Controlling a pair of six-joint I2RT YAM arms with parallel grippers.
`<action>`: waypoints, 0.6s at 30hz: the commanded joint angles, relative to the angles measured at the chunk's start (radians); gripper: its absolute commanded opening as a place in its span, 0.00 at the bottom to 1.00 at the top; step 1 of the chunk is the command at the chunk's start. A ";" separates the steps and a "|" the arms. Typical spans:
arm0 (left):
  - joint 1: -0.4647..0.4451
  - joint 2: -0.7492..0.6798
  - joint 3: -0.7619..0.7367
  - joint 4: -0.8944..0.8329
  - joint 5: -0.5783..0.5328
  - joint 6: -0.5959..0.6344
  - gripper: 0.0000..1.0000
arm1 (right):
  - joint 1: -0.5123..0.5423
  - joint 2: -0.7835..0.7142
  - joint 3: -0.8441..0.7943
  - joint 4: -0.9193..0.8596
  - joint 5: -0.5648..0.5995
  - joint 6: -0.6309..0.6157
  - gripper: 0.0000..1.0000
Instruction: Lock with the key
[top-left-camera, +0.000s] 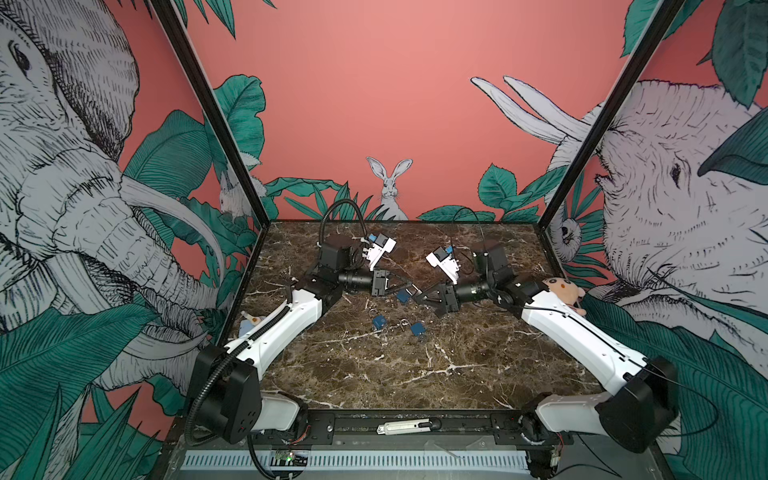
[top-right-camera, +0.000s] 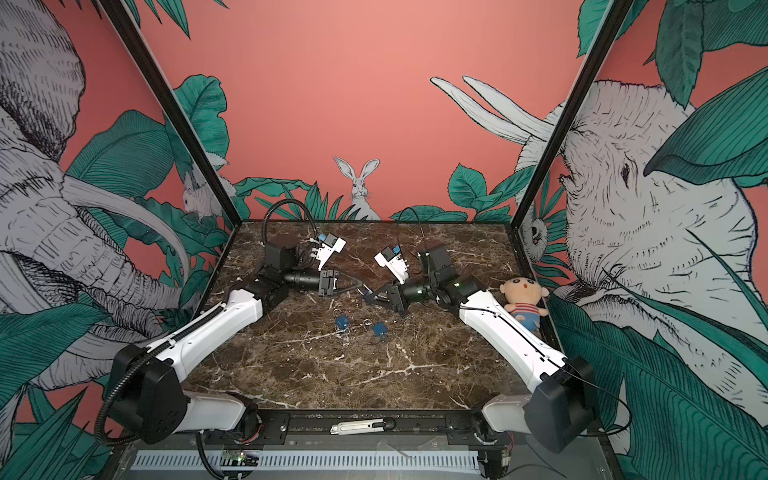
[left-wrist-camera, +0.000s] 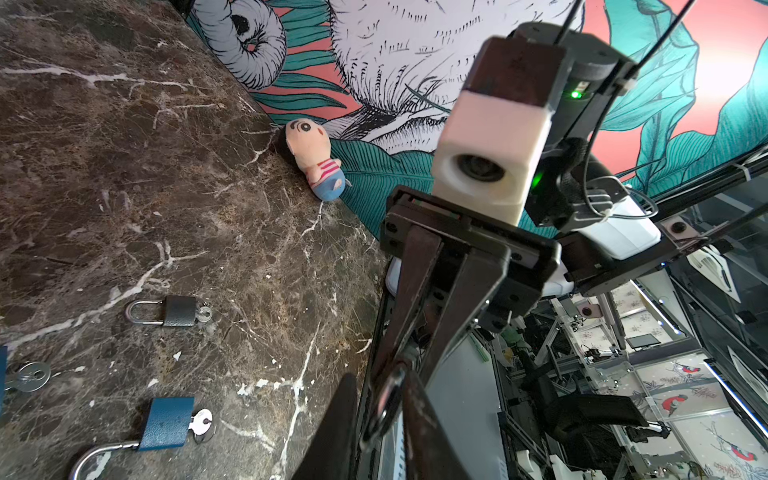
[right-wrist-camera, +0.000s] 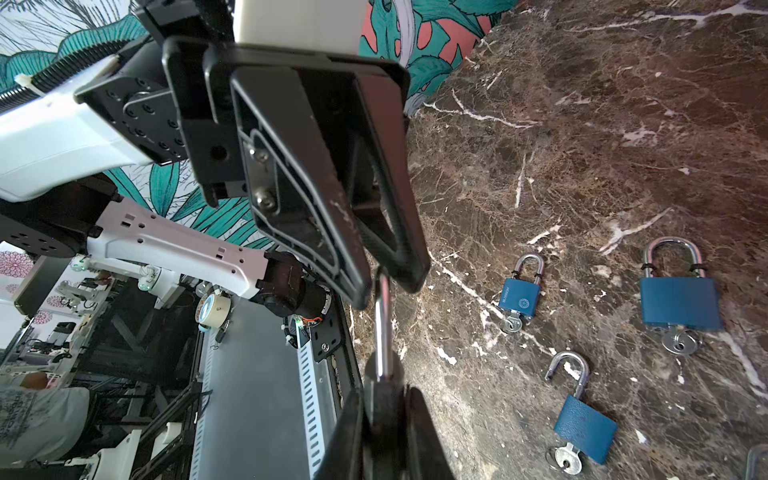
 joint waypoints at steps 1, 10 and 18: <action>-0.005 0.002 -0.015 -0.014 0.017 0.020 0.22 | -0.006 0.002 0.024 0.053 -0.026 0.006 0.00; -0.004 0.008 -0.017 -0.021 0.016 0.029 0.15 | -0.006 0.004 0.024 0.075 -0.044 0.024 0.00; -0.005 0.019 -0.013 -0.027 0.010 0.032 0.09 | -0.007 -0.002 0.023 0.096 -0.067 0.044 0.00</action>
